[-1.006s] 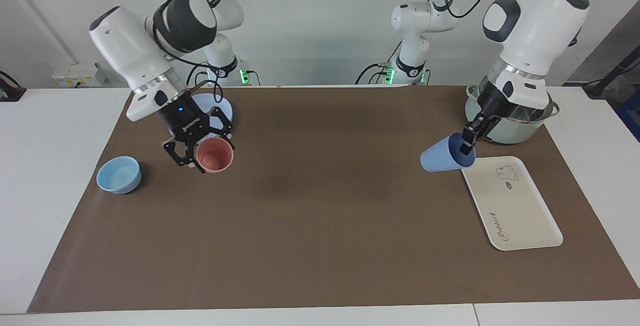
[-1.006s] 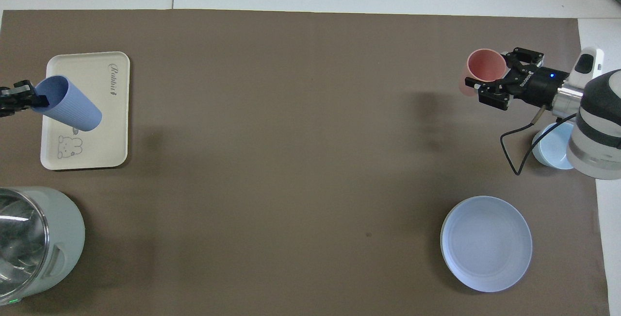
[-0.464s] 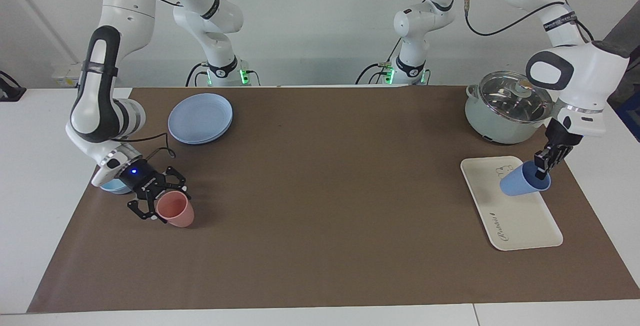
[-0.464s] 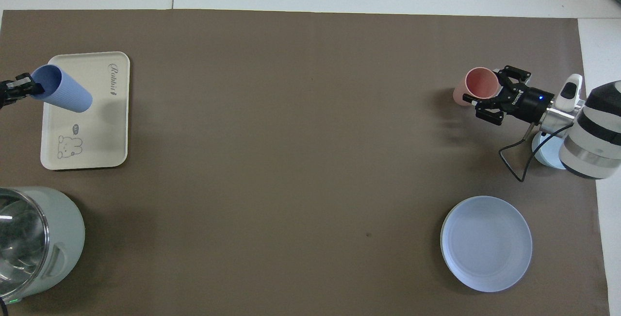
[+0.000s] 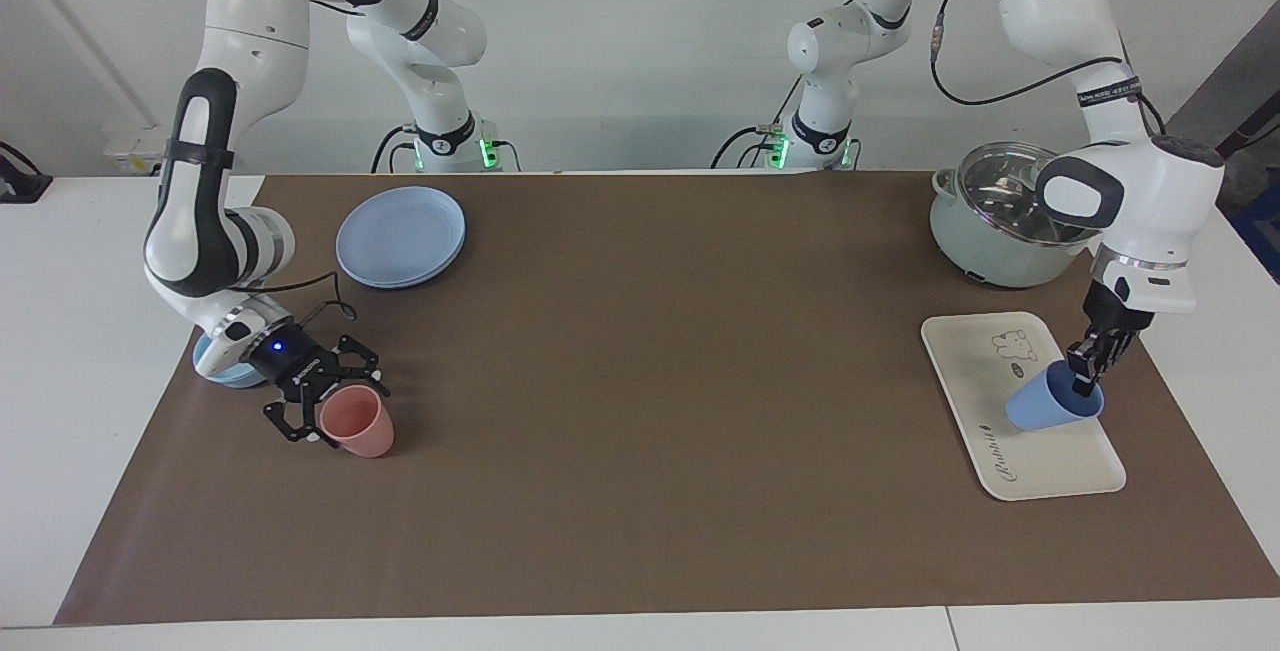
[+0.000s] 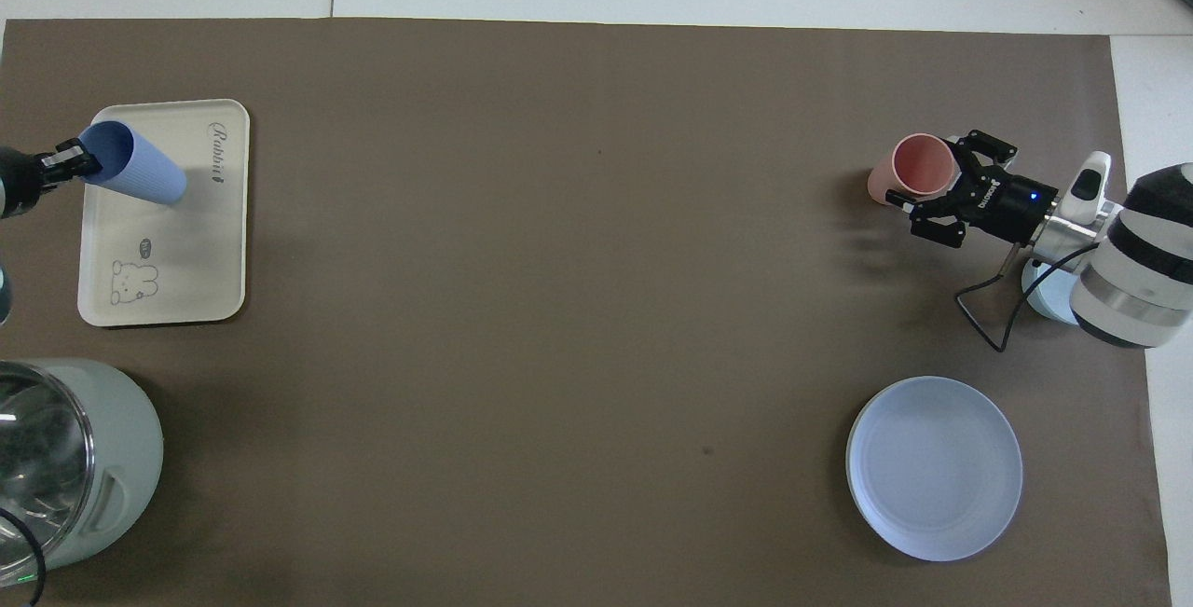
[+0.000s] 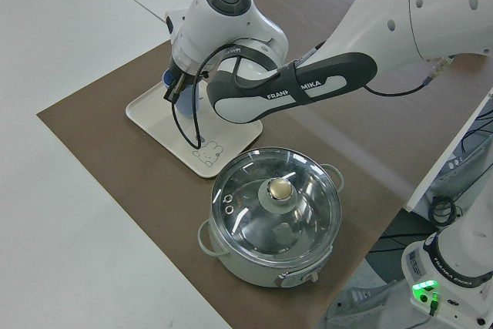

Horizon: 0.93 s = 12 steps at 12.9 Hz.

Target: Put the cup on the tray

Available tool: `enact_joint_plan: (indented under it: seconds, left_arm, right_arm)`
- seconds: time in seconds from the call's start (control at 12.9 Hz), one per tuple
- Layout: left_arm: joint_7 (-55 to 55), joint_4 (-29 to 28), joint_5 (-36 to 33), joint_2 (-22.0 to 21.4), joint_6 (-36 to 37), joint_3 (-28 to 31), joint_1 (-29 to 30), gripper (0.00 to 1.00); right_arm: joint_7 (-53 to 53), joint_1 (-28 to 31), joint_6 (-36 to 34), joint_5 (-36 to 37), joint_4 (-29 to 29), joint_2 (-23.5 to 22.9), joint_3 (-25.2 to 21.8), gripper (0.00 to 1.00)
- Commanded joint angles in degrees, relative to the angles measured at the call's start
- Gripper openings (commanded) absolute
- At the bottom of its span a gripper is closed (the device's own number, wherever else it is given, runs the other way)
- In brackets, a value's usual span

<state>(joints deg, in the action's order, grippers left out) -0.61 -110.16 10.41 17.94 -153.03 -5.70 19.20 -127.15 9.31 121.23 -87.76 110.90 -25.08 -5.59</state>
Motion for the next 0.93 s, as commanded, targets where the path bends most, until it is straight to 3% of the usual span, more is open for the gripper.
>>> enact_joint_plan:
  seconds: [0.0,0.15,0.23,0.31,0.54,0.85]
  left_arm:
    - [1.8,0.9,-0.8,0.7,-0.8,0.3,0.7,0.00]
    - [1.8,1.2,-0.7,0.8,-0.3,0.3,0.7,0.01]
    - [1.8,1.3,-0.8,0.8,-0.3,0.3,0.7,0.33]
    - [1.8,1.8,-0.8,0.9,-0.1,0.3,0.6,0.54]
    - [1.7,2.7,-0.8,0.9,2.2,0.3,0.3,0.70]
    - [1.4,11.2,-0.8,0.3,20.9,0.3,0.3,0.75]
  right_arm:
    - [9.8,0.0,0.2,0.3,1.3,5.9,0.5,1.00]
    - [22.3,-0.3,3.5,7.5,2.4,11.7,0.5,1.00]
    - [29.3,-0.3,3.7,13.1,2.3,13.9,0.5,1.00]
    - [35.8,-0.3,3.7,19.6,2.0,15.7,0.5,1.00]
    - [48.2,-0.6,6.5,32.5,1.8,19.0,0.7,1.00]
    - [68.9,-5.5,12.7,54.8,1.6,20.5,0.6,1.00]
